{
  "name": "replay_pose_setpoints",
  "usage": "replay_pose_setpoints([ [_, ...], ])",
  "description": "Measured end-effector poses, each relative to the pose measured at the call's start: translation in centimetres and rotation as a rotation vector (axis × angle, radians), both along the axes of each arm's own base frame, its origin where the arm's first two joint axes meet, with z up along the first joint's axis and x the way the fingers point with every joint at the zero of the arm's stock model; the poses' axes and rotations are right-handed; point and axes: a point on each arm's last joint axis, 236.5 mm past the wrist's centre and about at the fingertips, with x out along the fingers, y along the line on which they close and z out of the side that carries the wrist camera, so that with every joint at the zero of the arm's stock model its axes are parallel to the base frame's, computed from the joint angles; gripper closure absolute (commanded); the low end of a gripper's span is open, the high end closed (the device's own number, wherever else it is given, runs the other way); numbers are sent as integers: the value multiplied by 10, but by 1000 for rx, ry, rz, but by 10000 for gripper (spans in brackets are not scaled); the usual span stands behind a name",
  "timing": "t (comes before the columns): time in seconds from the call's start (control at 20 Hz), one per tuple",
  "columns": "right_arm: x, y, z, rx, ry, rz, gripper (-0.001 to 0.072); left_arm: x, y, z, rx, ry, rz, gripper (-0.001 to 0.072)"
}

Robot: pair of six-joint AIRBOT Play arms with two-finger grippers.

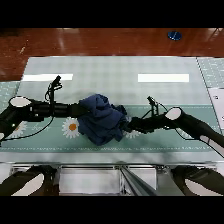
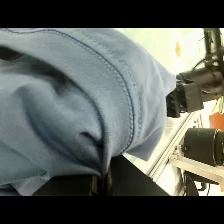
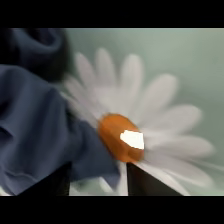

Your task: Fold the shirts.

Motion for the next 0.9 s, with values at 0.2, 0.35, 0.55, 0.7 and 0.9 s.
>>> replay_pose_setpoints([
  [0.2,19,25,-5,28,-7,44,440,0,0,1,-3,1,-3,685],
  [0.35,38,34,-3,27,-51,66,689,-1,1,1,-4,4,-3,685],
  [0.55,51,50,26,70,-116,151,690,7,6,8,-9,-6,16,685],
  [0.7,86,45,91,69,-271,184,690,40,26,54,-51,-88,84,686],
  [0.9,149,-1,260,1,-659,102,690,92,78,189,-157,-334,257,686],
])
